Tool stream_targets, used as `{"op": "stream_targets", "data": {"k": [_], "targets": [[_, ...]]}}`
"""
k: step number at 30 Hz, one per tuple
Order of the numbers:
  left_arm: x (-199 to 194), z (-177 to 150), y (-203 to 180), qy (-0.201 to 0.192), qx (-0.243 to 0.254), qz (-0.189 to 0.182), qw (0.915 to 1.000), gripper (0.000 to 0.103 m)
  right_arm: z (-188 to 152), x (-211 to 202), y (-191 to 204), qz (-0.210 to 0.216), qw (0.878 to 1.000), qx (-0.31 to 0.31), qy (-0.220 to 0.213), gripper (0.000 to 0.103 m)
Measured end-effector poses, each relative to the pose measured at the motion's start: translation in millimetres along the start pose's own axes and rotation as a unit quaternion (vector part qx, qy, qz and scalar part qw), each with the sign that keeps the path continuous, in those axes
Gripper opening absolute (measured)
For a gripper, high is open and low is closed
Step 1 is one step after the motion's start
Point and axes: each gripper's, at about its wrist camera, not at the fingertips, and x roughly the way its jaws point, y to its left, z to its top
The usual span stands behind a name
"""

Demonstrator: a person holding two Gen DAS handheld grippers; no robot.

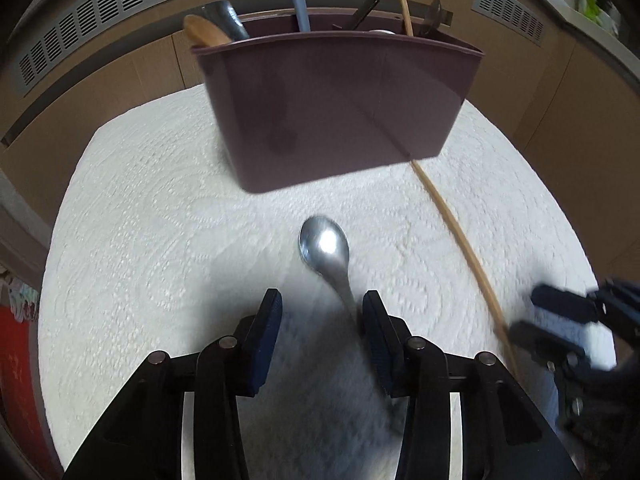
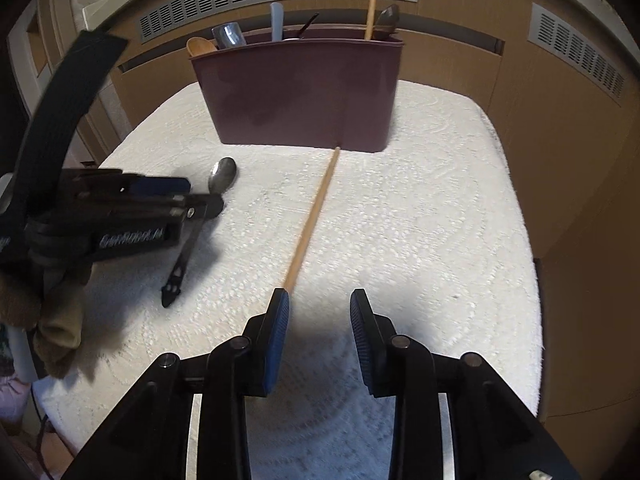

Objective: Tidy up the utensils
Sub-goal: 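Grasp the wooden chopstick with the right tool while the left tool grasps the steel spoon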

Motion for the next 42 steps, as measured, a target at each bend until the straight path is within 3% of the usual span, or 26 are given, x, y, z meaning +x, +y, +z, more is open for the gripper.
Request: {"op": "stream_targets", "data": {"k": [6, 8, 10, 16, 18, 23, 26, 31, 38, 42], "targets": [[-19, -30, 14, 0.002, 0.014, 0.007, 0.9999, 0.043, 19, 23, 15, 0.009, 1.000, -0.006, 0.015, 0.030], [-27, -41, 16, 0.003, 0.008, 0.009, 0.9999, 0.043, 20, 27, 21, -0.003, 1.000, -0.017, 0.019, 0.024], [-31, -48, 21, 0.006, 0.000, 0.007, 1.0000, 0.044, 19, 26, 26, -0.006, 0.999, -0.023, 0.022, 0.010], [-35, -50, 35, 0.004, -0.028, -0.003, 0.9996, 0.045, 3, 16, 37, -0.015, 0.999, -0.031, 0.031, 0.009], [-36, -49, 35, 0.003, -0.033, -0.010, 0.9994, 0.051, -5, 9, 37, -0.015, 0.999, -0.032, 0.038, 0.009], [-34, -49, 33, 0.002, -0.049, -0.005, 0.9988, 0.053, -29, -8, 39, 0.006, 0.998, -0.036, 0.046, 0.009], [-33, -48, 36, -0.001, -0.080, -0.001, 0.9968, 0.064, -30, -14, 35, 0.012, 0.998, -0.038, 0.042, 0.009], [-35, -48, 38, -0.013, -0.091, 0.027, 0.9954, 0.065, -4, -2, 26, -0.002, 1.000, -0.013, 0.028, 0.016], [-40, -52, 47, -0.017, -0.101, 0.029, 0.9943, 0.065, 41, 38, 21, -0.019, 0.999, 0.027, 0.043, 0.020], [-43, -53, 51, -0.021, -0.106, 0.025, 0.9939, 0.066, 47, 48, 27, -0.021, 0.998, 0.026, 0.049, 0.033]]}}
